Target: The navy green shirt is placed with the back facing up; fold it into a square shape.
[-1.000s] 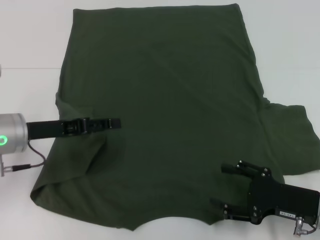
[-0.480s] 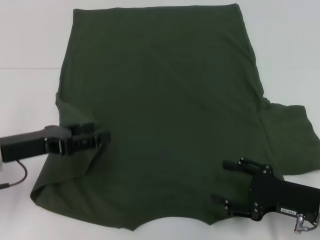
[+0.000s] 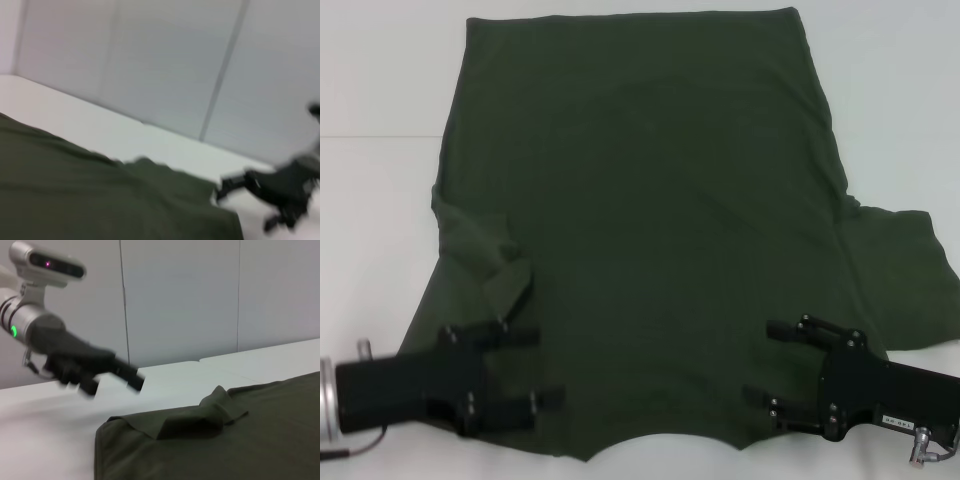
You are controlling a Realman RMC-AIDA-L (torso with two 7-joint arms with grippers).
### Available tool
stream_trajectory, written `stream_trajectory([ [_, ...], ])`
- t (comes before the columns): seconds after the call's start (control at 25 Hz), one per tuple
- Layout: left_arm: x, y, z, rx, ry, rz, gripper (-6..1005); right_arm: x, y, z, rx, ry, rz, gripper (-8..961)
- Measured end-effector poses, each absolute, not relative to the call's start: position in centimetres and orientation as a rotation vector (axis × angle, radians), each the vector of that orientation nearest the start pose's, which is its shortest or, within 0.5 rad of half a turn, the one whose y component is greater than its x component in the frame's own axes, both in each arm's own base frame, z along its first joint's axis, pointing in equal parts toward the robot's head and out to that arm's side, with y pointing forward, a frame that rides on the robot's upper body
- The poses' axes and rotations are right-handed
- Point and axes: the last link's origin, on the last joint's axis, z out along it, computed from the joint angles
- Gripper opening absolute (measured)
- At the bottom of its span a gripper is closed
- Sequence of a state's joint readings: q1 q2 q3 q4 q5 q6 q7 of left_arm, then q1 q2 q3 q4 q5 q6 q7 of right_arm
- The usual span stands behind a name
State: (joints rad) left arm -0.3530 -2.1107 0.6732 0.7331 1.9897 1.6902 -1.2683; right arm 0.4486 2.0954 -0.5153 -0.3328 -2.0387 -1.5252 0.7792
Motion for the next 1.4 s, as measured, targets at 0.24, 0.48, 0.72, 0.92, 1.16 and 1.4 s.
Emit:
stream_trajectory([
  [0.24, -30.3, 26.5, -1.5, -2.786, -0.585, -0.631, 830, 30.3, 27.1, -4.9, -2.624, 0.365, 0.768, 884],
  [0.48, -30.3, 26.4, -1.7, -2.787, -0.572, -0.629, 830, 30.4, 26.9, -4.5, -2.603, 0.405, 0.802, 885],
  [0.72, -30.3, 26.5, -1.4, -2.771, -0.578, -0.65, 831, 30.9, 27.3, -2.1, -2.508, 0.618, 0.895, 885],
  [0.92, -30.2, 26.4, -1.4, -2.771, -0.58, -0.659, 831, 31.3, 28.9, 2.1, -2.41, 1.013, 0.924, 884],
  [1.16, -30.2, 26.5, -1.2, -2.773, -0.578, -0.658, 830, 31.3, 30.6, 7.1, -2.273, 1.455, 0.804, 884],
  [1.4, -30.3, 26.5, -1.1, -2.776, -0.57, -0.654, 830, 31.9, 31.1, 10.3, -2.062, 1.807, 0.71, 884],
])
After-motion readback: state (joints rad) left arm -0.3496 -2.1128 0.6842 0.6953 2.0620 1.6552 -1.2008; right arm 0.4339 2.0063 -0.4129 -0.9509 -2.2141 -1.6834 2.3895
